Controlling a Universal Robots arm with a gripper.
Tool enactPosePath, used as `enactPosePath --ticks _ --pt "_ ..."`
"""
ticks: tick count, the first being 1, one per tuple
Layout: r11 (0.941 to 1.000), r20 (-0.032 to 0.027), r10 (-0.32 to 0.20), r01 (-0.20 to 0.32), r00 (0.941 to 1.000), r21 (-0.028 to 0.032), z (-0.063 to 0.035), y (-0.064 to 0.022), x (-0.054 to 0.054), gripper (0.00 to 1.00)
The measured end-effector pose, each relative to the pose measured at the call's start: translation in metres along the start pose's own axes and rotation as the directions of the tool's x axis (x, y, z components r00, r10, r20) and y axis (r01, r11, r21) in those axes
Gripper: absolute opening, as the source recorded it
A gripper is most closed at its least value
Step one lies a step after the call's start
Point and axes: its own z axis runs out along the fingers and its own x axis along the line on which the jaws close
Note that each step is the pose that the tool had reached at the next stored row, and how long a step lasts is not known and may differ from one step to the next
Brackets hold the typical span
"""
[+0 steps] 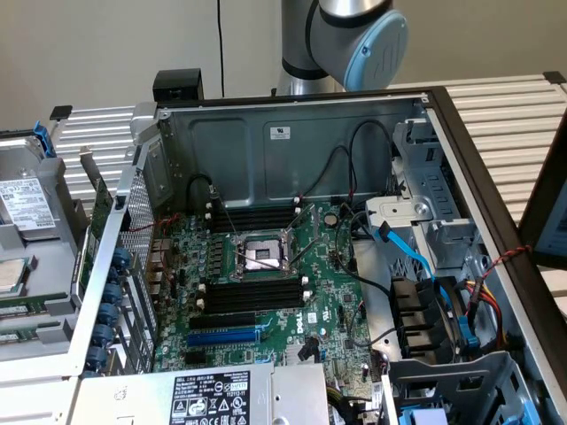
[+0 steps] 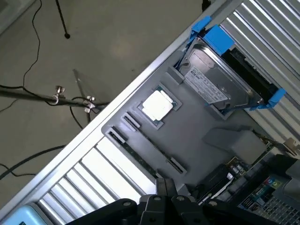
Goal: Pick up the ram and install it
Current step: 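Pick up the ram and move it above insertion slot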
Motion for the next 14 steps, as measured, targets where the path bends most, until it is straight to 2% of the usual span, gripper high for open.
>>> enactPosePath --ticks 4,7,10,14 --pt "0.9974 -0.0020 -0.072 0.072 0.9974 -0.0009 0.0003 0.0000 0.0000 0.11" --pt "0.9919 -0.0034 -0.127 0.127 0.9919 -0.0016 0.0005 0.0000 0.0000 0.11" --pt "0.9836 -0.0048 -0.180 0.180 0.9836 -0.0024 0.0007 0.0000 0.0000 0.11" --pt "0.9680 -0.0067 -0.251 0.251 0.9680 -0.0036 0.0009 0.0000 0.0000 0.11"
